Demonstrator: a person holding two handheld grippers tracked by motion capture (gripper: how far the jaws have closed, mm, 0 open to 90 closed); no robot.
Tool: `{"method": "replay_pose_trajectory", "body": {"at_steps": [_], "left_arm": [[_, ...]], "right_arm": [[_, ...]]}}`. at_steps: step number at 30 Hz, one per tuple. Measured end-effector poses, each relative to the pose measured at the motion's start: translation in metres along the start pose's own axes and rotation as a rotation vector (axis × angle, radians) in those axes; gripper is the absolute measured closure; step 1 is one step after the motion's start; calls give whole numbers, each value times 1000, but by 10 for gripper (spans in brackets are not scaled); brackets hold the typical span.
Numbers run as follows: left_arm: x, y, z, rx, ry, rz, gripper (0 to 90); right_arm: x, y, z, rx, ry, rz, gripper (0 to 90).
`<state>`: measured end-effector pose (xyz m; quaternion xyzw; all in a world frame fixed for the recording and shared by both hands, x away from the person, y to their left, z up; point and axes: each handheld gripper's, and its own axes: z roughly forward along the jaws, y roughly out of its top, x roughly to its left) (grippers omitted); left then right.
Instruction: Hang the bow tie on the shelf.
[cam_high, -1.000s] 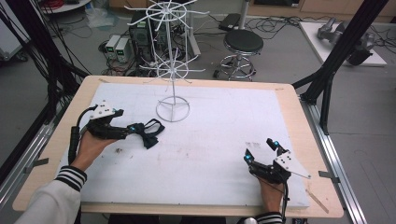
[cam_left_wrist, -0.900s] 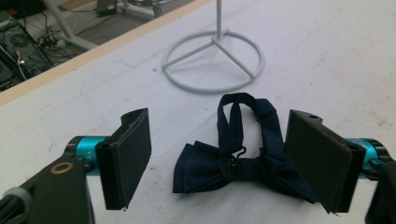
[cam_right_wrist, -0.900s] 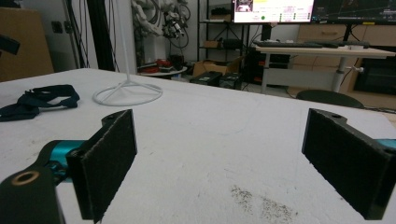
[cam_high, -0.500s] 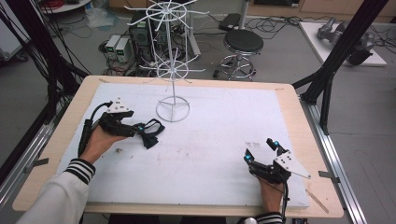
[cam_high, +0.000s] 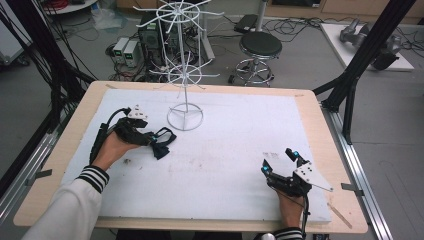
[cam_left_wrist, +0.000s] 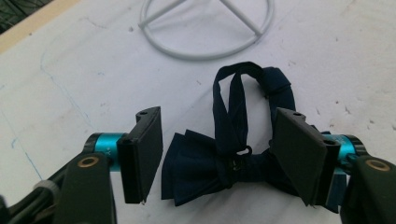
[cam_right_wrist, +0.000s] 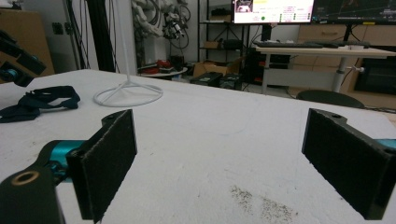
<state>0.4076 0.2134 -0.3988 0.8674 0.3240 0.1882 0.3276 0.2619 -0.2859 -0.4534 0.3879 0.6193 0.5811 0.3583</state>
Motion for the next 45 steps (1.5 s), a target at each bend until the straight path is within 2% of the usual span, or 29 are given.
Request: {"method": "replay_pose_trajectory", "body": {"at_steps": [7,10,12,16,25,31,34,40,43,45], "left_arm": [[-1,1,8,37,-23,-10,424],[-3,2,11,63,-19,-4,463],[-4,3,13,75,-10,-13,485],[-5,5,15,83,-10,-25,539],[-8,6,18,125,1,-22,672],[-12,8,22,149,2,-21,719],[-14,9,23,149,21,-28,769],[-15,10,24,157,25,-28,771],[-14,10,24,167,33,-31,643],[-14,9,23,167,33,-30,608]], "right_arm": [[0,0,0,0,1,10,93],[0,0,0,1,1,10,93],[0,0,0,1,1,10,93],[0,0,0,0,1,10,93],[0,0,0,1,2,11,93],[0,0,0,0,2,11,93],[0,0,0,1,3,10,93],[-1,0,0,-3,0,4,93],[-1,0,-1,-3,0,5,93],[-1,0,-1,-3,1,6,93]]}}
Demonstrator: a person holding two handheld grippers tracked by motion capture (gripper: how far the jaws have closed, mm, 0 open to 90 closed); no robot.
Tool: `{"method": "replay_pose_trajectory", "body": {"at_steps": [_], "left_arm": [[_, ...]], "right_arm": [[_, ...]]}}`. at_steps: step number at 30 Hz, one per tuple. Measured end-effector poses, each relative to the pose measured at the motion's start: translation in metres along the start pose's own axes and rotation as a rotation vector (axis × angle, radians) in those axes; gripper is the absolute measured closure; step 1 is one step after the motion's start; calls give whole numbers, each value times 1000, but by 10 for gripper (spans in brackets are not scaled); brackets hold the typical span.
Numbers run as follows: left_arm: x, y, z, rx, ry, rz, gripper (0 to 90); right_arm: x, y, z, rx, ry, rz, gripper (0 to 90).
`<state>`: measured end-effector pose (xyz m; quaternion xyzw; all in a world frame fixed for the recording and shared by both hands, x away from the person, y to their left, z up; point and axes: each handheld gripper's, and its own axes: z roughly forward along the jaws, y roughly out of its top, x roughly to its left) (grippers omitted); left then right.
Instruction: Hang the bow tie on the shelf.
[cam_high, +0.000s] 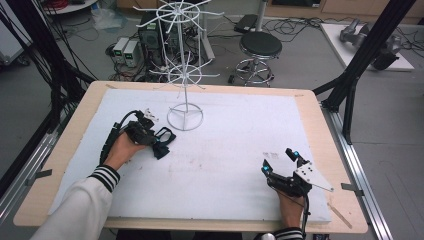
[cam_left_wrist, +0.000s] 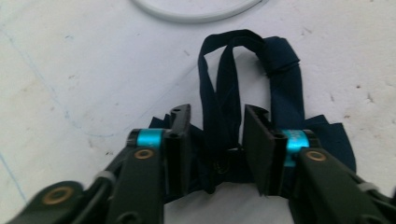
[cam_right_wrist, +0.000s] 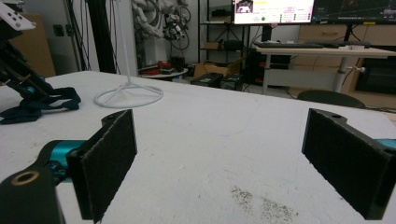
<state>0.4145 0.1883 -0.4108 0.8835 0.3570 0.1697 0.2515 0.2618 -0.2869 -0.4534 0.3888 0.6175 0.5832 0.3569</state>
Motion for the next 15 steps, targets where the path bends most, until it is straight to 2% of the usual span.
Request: {"method": "replay_pose_trajectory", "body": {"at_steps": [7,12,15], "left_arm": [[1,0,-1,3,29,-4,469],[0,2,2,16,27,-5,497],[0,3,4,31,10,-10,567]], "right_arm": [[0,0,0,0,-1,0,93],[0,0,0,0,-1,-1,93],[0,0,0,0,-1,0,93]]}}
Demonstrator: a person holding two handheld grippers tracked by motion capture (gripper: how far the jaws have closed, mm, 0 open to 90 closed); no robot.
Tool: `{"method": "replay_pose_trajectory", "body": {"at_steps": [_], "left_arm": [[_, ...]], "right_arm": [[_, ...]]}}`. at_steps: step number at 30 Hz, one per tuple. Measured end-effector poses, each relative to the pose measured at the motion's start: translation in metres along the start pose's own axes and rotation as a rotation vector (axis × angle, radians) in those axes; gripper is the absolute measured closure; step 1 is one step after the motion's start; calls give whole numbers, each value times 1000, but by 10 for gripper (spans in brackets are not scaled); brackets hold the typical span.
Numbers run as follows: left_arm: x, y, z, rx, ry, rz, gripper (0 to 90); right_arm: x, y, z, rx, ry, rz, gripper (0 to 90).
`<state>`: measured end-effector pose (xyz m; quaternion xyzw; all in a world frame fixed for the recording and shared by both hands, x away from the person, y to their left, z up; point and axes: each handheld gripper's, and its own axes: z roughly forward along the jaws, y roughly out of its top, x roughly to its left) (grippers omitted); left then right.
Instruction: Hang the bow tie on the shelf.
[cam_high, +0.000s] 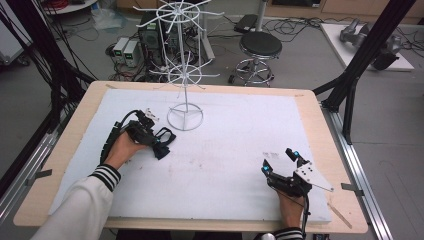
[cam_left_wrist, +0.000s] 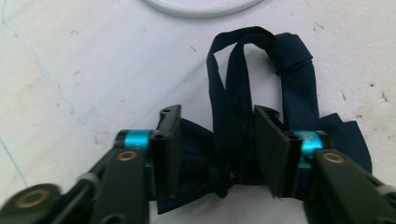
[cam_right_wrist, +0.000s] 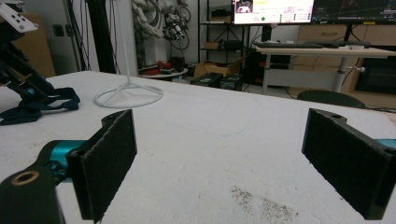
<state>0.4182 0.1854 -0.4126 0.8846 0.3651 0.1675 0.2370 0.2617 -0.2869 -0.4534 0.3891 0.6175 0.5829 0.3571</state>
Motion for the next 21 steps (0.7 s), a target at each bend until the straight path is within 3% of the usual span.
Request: {"method": "replay_pose_trajectory", "body": {"at_steps": [3,7,15,21], "left_arm": [[0,1,2,7,-21,0,666],[-2,2,3,16,-15,8,742],[-2,4,0,16,11,9,852],[-2,5,-2,14,26,20,873]], "right_arm": [[0,0,0,0,1,1,93],[0,0,0,-3,1,0,93],[0,0,0,-3,2,5,93],[0,0,0,-4,1,6,93]]}}
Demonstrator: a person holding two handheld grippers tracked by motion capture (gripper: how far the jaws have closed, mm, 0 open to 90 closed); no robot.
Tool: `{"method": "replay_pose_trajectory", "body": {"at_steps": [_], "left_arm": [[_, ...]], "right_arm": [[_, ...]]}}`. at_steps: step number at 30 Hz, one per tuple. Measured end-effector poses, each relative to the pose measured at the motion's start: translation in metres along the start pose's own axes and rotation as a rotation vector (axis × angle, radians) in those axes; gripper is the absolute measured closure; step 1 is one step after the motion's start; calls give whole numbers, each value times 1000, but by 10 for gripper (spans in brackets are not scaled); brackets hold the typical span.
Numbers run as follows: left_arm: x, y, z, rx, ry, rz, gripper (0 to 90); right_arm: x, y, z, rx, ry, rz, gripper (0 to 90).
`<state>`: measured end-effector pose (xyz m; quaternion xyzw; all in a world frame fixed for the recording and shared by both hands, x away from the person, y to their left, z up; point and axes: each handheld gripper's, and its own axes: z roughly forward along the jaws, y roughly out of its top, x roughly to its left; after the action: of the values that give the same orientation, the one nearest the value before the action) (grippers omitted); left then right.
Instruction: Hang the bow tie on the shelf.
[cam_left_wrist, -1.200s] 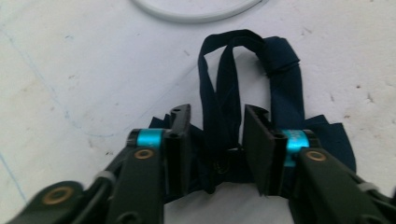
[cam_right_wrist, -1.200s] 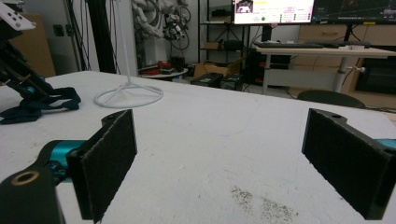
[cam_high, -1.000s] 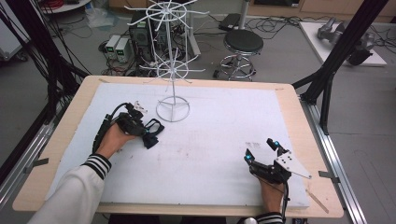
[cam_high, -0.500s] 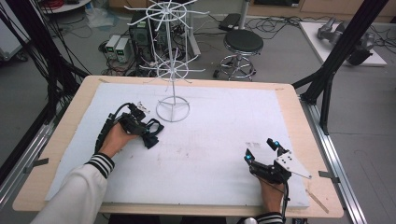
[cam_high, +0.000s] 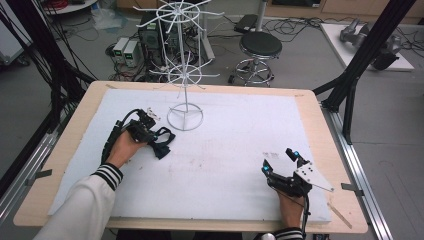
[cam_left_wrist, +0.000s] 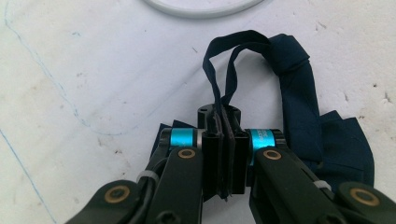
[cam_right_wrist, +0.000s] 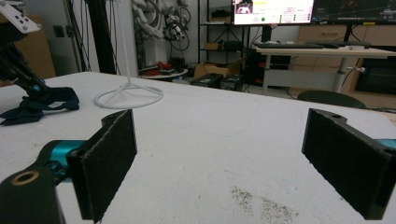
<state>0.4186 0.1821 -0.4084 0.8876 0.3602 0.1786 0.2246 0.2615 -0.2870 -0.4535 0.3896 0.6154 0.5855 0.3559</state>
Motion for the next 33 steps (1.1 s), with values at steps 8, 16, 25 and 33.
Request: {"method": "replay_pose_trajectory", "body": {"at_steps": [8,16,25,33], "left_arm": [[0,-2,-6,-55,-10,-8,874],[9,-13,-22,-187,-52,-25,875],[15,-25,-40,-363,-83,-52,875],[17,-30,-50,-456,-92,-72,875]], "right_arm": [[0,0,0,-1,1,6,93],[0,0,0,-3,3,5,93],[0,0,0,-3,0,4,93],[0,0,0,-2,-2,3,93]]}}
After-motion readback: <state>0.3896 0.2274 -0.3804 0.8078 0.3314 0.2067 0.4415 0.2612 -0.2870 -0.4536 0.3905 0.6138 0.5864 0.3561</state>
